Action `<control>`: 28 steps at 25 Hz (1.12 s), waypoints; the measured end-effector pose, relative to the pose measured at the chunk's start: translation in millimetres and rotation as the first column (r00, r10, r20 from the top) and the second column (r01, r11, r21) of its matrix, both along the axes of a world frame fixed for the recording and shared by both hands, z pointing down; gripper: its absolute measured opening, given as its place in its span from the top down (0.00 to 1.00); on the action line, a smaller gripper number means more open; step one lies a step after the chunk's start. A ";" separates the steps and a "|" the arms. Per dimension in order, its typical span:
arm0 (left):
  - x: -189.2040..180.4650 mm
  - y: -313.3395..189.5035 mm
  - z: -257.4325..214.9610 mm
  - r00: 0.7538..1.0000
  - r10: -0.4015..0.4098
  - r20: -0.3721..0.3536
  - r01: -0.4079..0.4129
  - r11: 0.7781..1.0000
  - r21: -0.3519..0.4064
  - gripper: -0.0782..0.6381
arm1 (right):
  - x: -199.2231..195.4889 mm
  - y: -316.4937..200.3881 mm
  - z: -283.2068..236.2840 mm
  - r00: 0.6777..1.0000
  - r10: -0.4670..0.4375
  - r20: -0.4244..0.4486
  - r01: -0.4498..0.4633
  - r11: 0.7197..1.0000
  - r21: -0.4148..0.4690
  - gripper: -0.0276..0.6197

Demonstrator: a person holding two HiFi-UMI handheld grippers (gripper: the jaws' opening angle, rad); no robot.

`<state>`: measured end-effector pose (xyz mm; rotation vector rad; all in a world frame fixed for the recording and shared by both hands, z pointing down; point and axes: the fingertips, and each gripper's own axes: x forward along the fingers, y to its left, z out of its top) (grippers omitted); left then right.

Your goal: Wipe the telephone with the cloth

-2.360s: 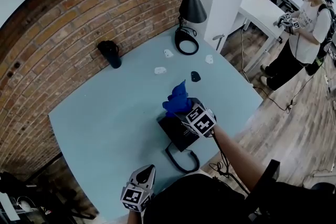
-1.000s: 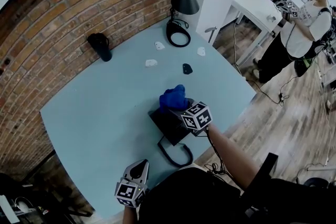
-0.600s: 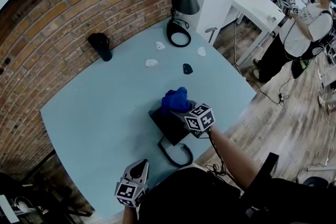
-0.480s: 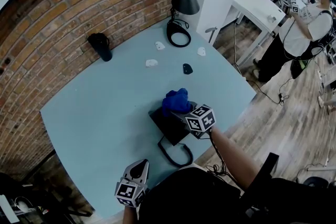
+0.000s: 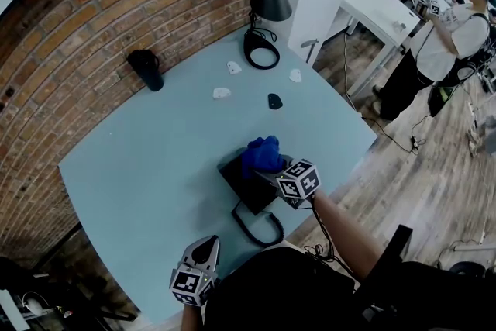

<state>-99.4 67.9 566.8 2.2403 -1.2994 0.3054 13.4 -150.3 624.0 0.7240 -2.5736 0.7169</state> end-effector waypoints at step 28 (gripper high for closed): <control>6.4 2.7 3.9 0.999 0.030 0.018 -0.030 1.000 -0.005 0.89 | 26.6 33.6 21.2 1.000 0.015 -0.007 -0.016 0.997 -0.073 0.62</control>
